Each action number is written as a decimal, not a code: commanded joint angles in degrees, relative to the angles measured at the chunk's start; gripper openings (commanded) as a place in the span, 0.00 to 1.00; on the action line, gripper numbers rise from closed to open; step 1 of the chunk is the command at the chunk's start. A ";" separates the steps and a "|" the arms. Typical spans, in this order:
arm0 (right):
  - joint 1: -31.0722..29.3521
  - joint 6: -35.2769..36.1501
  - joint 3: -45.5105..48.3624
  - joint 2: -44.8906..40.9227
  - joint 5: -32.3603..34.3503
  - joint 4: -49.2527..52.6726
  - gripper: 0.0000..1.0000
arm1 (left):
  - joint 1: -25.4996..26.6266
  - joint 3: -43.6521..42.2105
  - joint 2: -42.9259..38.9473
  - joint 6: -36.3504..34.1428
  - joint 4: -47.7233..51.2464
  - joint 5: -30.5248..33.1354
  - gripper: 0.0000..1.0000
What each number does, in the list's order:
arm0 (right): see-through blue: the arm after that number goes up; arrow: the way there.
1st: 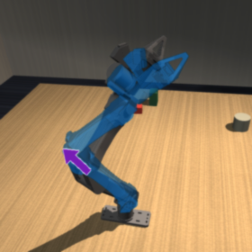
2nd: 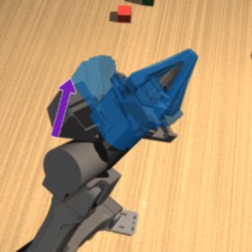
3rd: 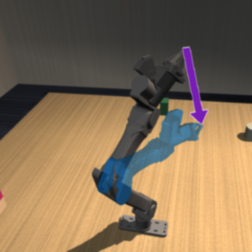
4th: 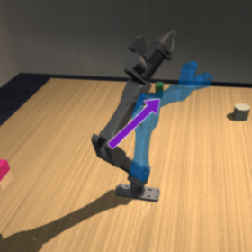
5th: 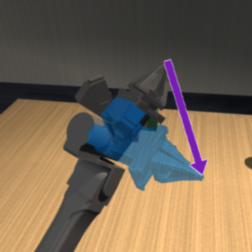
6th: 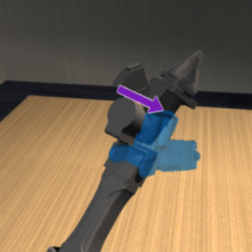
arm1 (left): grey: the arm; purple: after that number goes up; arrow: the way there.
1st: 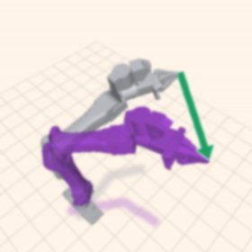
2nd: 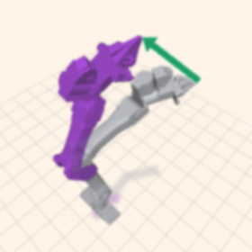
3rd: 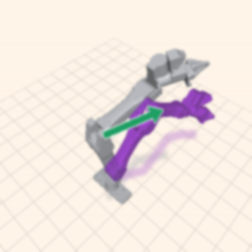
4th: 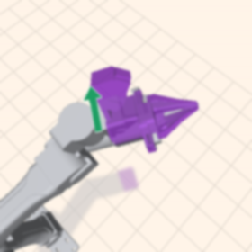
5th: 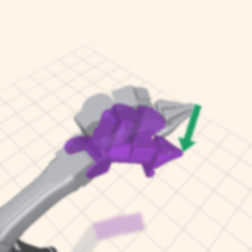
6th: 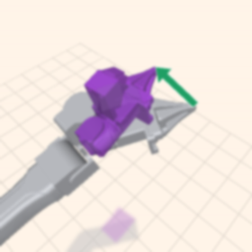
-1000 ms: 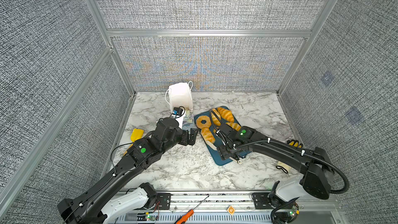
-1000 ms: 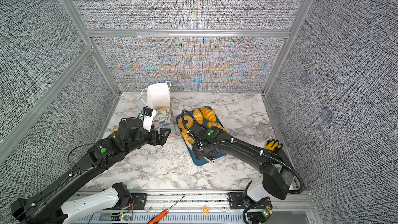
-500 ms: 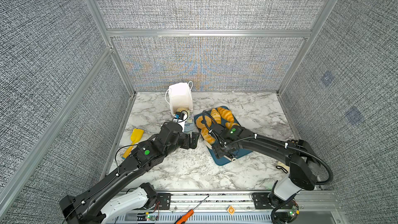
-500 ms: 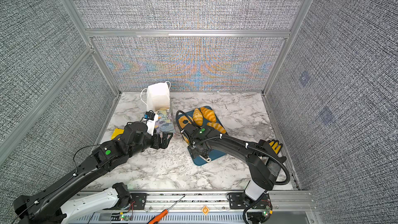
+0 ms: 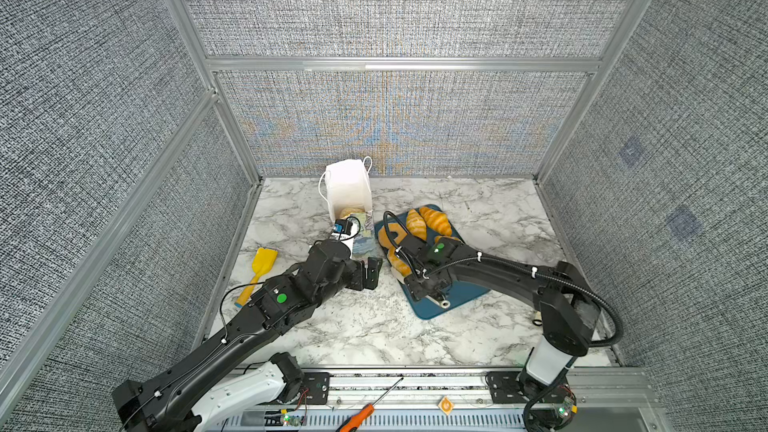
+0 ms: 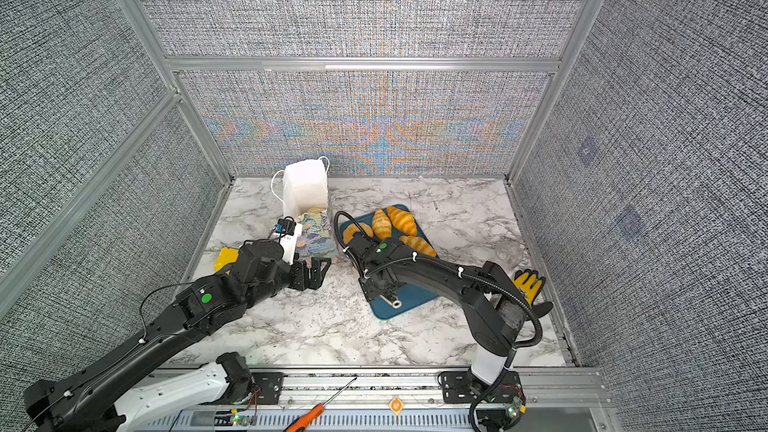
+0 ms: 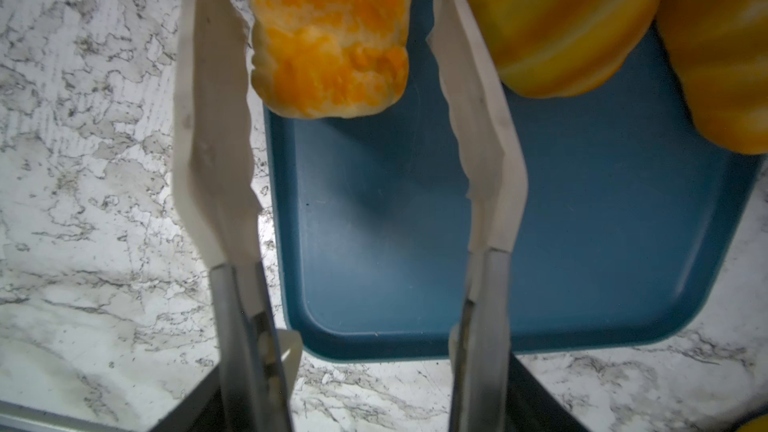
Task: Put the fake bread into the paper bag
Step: 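Close the tongs on a second knotted roll with the right gripper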
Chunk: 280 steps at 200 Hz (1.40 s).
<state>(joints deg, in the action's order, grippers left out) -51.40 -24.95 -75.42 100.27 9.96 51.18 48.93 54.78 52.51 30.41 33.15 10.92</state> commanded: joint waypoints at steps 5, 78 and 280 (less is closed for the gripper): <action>0.15 1.45 -1.43 1.43 0.59 1.97 0.70 | -0.05 0.33 -0.13 -0.18 0.56 1.10 0.99; 0.57 3.04 -2.76 2.87 0.77 3.40 0.62 | -0.06 0.42 -0.04 -0.18 1.31 1.60 0.99; 2.04 4.64 3.34 -8.14 -5.23 -3.00 0.40 | -0.06 2.59 -2.22 -3.15 3.60 5.98 0.99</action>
<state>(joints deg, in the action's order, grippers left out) -49.50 -20.43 -72.47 93.60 5.17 49.45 48.93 56.90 50.57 28.42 36.07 16.03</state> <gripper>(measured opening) 0.406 0.994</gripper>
